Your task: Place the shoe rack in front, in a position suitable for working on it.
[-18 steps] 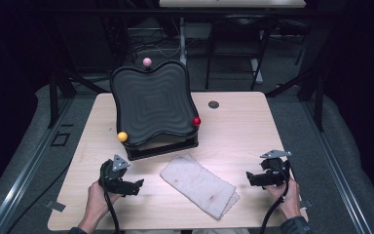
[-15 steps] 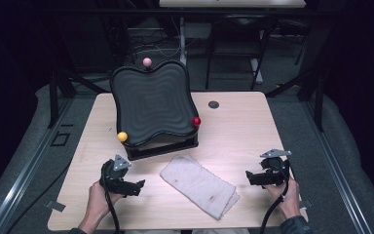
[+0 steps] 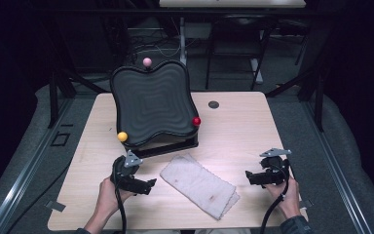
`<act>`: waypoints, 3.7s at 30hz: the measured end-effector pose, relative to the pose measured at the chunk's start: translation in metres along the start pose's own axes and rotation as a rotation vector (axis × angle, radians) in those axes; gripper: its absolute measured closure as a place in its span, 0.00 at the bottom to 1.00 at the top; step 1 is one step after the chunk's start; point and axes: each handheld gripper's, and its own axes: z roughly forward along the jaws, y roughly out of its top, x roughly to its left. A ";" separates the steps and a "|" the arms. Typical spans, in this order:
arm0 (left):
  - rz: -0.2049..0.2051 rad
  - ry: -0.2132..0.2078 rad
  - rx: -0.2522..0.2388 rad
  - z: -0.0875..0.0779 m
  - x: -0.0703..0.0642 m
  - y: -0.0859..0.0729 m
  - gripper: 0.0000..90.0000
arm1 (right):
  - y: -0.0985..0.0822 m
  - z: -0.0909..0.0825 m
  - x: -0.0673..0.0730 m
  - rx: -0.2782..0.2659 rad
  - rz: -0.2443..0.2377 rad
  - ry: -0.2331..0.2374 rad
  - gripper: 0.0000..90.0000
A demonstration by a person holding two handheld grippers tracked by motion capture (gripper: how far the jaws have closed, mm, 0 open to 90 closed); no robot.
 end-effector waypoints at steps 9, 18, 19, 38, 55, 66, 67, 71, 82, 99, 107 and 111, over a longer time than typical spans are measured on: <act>0.050 -0.070 0.011 0.022 -0.025 0.026 0.00 | 0.002 0.001 0.003 -0.004 -0.006 -0.005 0.00; 0.057 -0.110 0.047 0.050 -0.050 0.044 0.00 | 0.001 0.002 0.001 0.010 -0.004 0.010 0.00; 0.059 -0.116 0.050 0.053 -0.053 0.045 0.00 | 0.001 0.003 0.001 0.005 -0.006 0.007 0.00; 0.078 -0.190 0.146 0.095 -0.080 0.051 0.02 | 0.000 0.005 0.002 0.027 -0.017 0.022 0.00; 0.135 -0.122 0.146 0.100 -0.086 0.045 0.42 | -0.001 0.005 0.003 0.029 -0.019 0.007 0.00; 0.153 -0.134 0.117 0.096 -0.090 0.042 0.74 | -0.001 0.007 0.003 0.040 -0.018 0.013 0.00; 0.153 -0.134 0.117 0.096 -0.090 0.042 0.77 | -0.001 0.007 0.003 0.040 -0.017 0.013 0.00; 0.159 -0.137 0.108 0.095 -0.089 0.041 0.89 | -0.001 0.008 0.002 0.041 -0.020 0.018 0.00; 0.148 -0.159 0.089 0.088 -0.086 0.043 0.94 | -0.002 0.007 0.001 0.042 -0.023 0.008 0.00; 0.134 -0.175 0.016 0.043 -0.074 0.057 0.94 | -0.002 0.006 0.001 0.039 -0.033 -0.007 0.00; 0.115 -0.178 -0.020 0.017 -0.065 0.058 0.94 | -0.002 0.006 0.001 0.035 -0.037 -0.012 0.00; 0.110 -0.172 -0.034 0.009 -0.062 0.058 0.94 | -0.002 0.005 0.001 0.035 -0.040 -0.015 0.00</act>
